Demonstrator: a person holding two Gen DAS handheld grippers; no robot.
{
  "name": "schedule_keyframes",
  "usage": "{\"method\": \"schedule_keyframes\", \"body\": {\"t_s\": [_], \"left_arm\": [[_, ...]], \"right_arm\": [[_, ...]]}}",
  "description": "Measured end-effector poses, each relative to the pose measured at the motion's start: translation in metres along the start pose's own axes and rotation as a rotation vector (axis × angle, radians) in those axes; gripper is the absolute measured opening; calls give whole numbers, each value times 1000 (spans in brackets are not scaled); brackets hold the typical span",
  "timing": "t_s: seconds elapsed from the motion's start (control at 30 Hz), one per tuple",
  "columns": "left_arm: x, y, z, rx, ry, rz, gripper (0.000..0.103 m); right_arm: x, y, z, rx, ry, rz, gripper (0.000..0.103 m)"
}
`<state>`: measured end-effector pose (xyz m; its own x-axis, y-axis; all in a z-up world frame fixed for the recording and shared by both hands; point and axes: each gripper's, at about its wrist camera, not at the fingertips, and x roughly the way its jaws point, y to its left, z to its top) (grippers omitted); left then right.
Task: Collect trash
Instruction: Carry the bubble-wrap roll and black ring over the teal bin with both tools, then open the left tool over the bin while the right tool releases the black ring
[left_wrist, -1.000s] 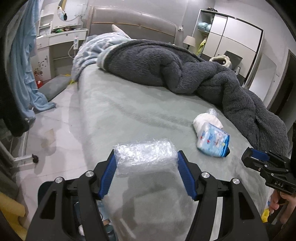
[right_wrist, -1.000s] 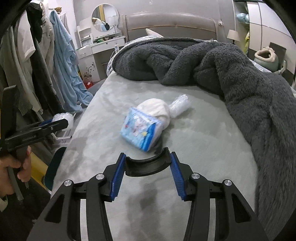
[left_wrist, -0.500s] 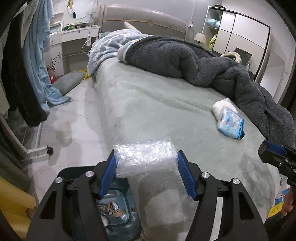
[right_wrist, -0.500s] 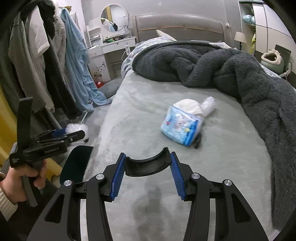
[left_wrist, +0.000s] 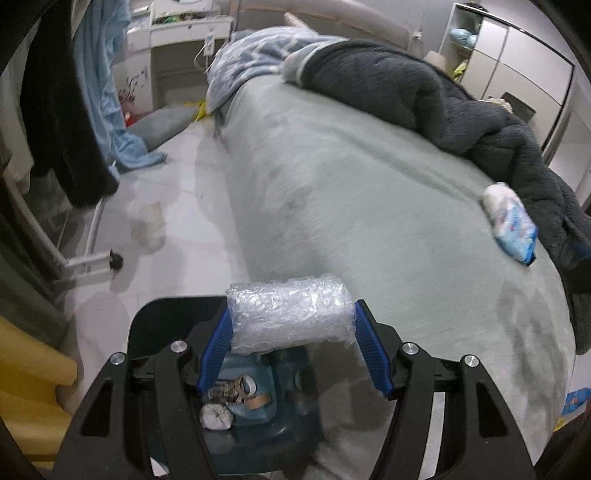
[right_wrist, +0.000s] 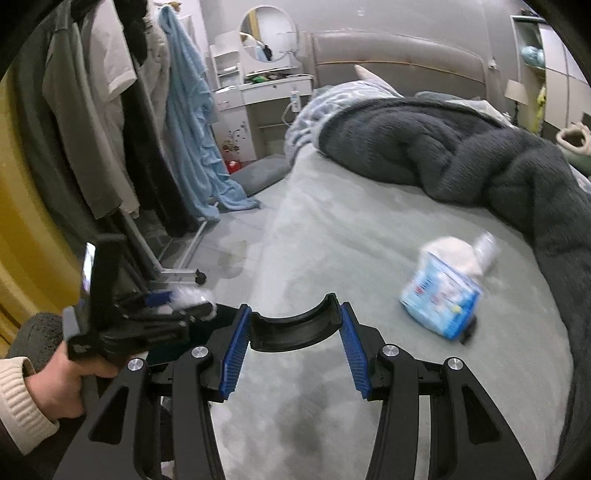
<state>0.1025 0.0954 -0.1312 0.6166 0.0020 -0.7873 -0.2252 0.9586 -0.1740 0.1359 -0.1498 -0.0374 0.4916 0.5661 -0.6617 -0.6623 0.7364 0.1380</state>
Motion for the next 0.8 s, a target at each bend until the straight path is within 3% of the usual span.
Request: {"method": "schedule_keyframes", "body": {"t_s": [0.27, 0.8], "left_arm": [[19, 24, -12, -23, 113, 28, 67], [46, 68, -35, -72, 305, 27, 68]], "right_arm": [[23, 18, 17, -24, 13, 33, 49], [90, 67, 24, -90, 128, 84, 49]]}}
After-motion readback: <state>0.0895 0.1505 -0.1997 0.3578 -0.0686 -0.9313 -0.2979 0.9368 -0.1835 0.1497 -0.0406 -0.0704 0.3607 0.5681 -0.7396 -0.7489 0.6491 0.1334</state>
